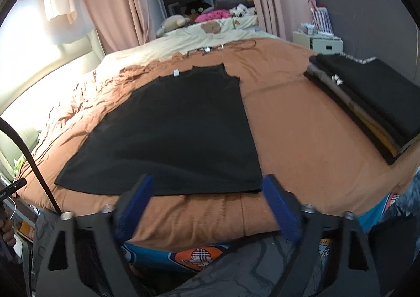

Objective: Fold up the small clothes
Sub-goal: 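Lower both grippers toward the hem of the black shirt, then close the left gripper on the hem while the right gripper grasps the hem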

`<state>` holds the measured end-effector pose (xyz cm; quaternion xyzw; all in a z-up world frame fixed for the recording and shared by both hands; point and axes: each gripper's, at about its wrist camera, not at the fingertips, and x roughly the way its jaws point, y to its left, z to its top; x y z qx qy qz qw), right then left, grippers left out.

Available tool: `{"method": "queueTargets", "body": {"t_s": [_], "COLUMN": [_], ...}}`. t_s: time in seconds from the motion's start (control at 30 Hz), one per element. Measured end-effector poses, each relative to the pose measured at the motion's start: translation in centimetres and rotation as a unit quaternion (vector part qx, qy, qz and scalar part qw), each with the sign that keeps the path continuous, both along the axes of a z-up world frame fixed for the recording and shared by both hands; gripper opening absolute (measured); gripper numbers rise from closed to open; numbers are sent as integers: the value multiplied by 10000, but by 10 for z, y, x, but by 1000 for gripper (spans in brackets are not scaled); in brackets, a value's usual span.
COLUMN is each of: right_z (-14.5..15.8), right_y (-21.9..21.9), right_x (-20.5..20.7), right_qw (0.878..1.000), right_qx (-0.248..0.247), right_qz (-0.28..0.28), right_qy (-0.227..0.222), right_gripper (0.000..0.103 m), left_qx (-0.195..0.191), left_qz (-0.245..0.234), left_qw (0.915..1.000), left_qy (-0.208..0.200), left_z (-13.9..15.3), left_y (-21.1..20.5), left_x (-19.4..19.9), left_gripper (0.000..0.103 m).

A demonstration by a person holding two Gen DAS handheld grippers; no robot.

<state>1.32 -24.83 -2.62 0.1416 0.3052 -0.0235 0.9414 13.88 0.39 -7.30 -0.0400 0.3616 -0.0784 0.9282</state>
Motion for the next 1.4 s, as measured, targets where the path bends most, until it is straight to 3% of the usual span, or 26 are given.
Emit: {"method": "queueTargets", "body": {"t_s": [0.07, 0.17, 0.37, 0.63, 1.0, 1.1, 1.2, 1.27, 1.4], "right_z": [-2, -3, -8, -14, -32, -34, -33, -31, -19], "right_y": [-6, -12, -26, -35, -37, -38, -38, -38, -39], "right_x": [9, 17, 35, 51, 60, 69, 69, 69, 56], "right_qw": [10000, 9999, 9993, 9961, 9945, 9950, 9949, 9948, 9964], "right_qx": [37, 59, 117, 325, 646, 576, 528, 579, 598], "right_qz": [1, -4, -147, -543, -450, -431, -459, -480, -429], "right_qy": [69, 114, 322, 619, 690, 691, 721, 680, 428], "right_gripper": [68, 62, 48, 48, 41, 32, 11, 3, 2], "left_qx": [-21, -66, -80, -125, -125, -70, -99, -33, -75], "left_qz": [35, 91, 182, 228, 163, 165, 143, 168, 233], "left_qw": [9999, 9992, 9974, 9948, 9926, 9925, 9924, 9930, 9953], "left_qy": [168, 372, 689, 988, 1199, 1208, 1215, 1167, 940], "left_z": [-9, -21, -43, -62, -75, -77, -75, -70, -53], "left_y": [1, 3, 5, 9, 1, -1, -3, -6, -2], "left_x": [14, 31, 56, 77, 93, 94, 94, 96, 90], "left_gripper": [64, 56, 53, 45, 36, 34, 16, 8, 6]}}
